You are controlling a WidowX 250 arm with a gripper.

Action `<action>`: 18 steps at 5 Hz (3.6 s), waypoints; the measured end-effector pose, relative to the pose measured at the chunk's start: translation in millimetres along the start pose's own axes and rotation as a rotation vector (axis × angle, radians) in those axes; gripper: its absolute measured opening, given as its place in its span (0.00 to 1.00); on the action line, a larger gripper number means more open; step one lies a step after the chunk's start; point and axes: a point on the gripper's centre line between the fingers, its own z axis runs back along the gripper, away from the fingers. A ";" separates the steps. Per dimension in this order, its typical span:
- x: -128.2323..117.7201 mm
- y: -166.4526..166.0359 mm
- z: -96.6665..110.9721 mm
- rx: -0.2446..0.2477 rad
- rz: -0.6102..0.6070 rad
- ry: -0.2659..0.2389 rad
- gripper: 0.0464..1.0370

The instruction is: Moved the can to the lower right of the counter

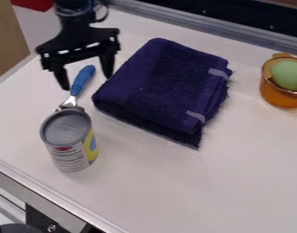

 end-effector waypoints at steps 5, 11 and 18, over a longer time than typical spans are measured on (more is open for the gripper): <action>0.7 66.5 -13.9 0.030 0.298 -0.161 0.96; -21.0 52.6 -40.8 0.123 0.490 -0.093 0.96; -108.2 -25.2 -39.7 0.046 0.563 0.092 0.96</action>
